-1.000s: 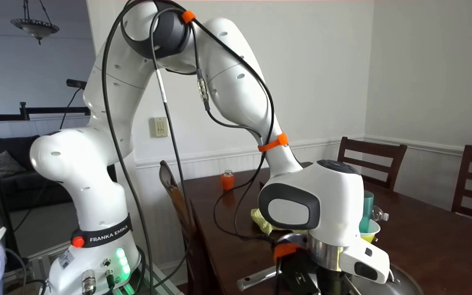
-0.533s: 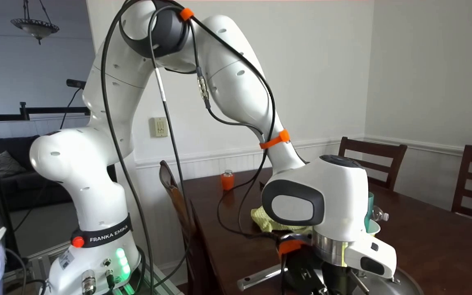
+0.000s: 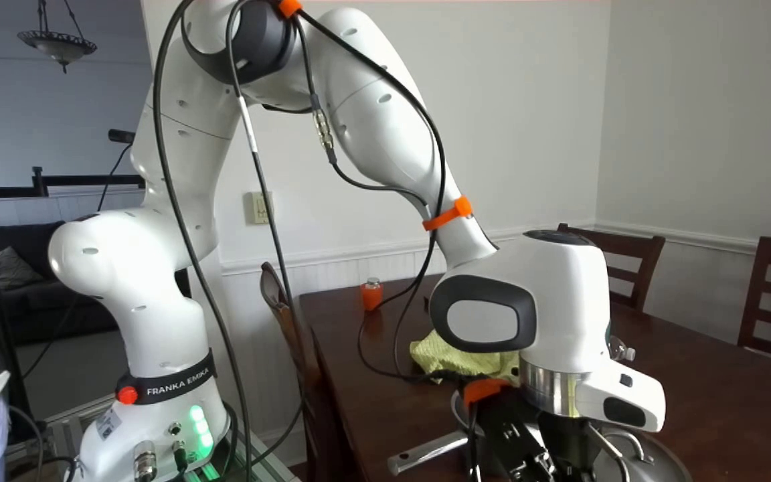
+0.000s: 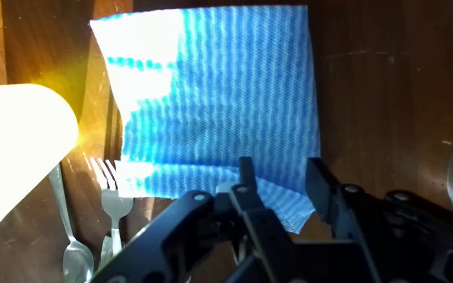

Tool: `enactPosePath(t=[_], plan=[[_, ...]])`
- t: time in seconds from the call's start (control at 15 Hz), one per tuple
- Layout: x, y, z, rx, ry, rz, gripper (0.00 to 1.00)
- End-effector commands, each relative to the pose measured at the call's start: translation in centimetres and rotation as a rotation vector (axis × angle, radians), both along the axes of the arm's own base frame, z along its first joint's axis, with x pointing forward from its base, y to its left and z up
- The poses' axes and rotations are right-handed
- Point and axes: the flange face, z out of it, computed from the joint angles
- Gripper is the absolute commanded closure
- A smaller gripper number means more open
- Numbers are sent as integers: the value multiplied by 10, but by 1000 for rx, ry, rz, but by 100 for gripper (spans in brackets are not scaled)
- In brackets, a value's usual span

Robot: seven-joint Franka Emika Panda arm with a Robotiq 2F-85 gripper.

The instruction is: Pick up the blue cloth and put it on the silver pot lid, pick up the silver pot lid with the blue cloth and put it on the silver pot, pick up the blue cloth and put it back on the table

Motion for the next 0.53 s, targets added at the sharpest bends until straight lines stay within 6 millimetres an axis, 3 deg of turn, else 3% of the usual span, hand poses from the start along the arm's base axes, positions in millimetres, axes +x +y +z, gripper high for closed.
enactPosePath(t=[0.0,0.27,0.33,0.47], plan=[[-5,7,-21,-18,5,15,27],[-4,14,-45,-11,-4,17,4],[-3,15,-49,-9,-3,10,43],[-2,17,-54,-3,-7,-4,40]])
